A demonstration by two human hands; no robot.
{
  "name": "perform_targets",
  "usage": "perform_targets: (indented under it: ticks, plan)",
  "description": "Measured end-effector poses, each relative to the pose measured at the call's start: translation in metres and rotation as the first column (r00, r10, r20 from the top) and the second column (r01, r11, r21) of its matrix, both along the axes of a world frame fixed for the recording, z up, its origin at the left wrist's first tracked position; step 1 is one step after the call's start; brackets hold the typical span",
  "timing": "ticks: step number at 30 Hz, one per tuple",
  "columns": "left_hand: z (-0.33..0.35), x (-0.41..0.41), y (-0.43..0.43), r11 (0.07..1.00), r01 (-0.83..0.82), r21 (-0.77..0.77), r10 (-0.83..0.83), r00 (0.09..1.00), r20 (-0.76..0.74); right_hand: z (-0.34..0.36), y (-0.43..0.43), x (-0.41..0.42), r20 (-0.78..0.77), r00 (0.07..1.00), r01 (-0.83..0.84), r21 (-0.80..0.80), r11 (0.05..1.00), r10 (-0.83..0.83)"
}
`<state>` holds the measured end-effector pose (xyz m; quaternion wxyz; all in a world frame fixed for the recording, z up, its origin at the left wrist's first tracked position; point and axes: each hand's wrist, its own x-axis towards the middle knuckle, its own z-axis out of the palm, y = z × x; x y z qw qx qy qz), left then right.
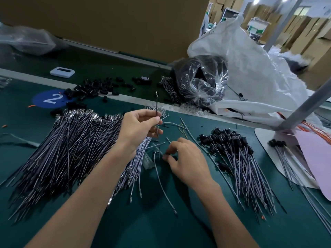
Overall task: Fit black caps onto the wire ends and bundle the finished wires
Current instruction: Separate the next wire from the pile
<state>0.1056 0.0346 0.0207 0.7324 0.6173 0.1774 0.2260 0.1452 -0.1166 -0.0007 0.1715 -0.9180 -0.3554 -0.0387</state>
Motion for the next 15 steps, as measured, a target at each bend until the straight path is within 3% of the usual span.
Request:
perform_targets:
  ticks: [4,6,8,10,12,15]
  plan:
    - [-0.005,0.002,-0.003,0.998,0.054,-0.036,-0.054,0.999,-0.001,0.0,-0.001,0.004,-0.014,0.999,0.045,-0.015,0.999,-0.046]
    - [-0.006,0.002,-0.002,0.995,0.078,-0.059,-0.079,0.997,-0.008,0.005,-0.008,0.013,-0.006,0.982,0.186,0.161,0.969,-0.187]
    - [-0.007,0.002,-0.003,0.99,0.12,-0.071,-0.122,0.992,-0.018,0.012,-0.016,0.02,-0.019,0.956,0.269,0.466,0.843,-0.294]
    - [-0.007,0.003,-0.007,0.981,0.17,-0.096,-0.173,0.985,-0.02,0.017,-0.018,0.02,-0.145,0.96,0.275,0.642,0.715,-0.239]
    - [-0.007,0.003,-0.01,0.973,0.201,-0.113,-0.205,0.979,-0.02,0.017,-0.013,0.017,-0.232,0.966,0.246,0.706,0.664,-0.112]
    - [-0.006,0.004,-0.01,0.965,0.196,-0.174,-0.207,0.977,-0.045,0.018,-0.011,0.015,-0.134,0.991,0.102,0.76,0.642,0.001]
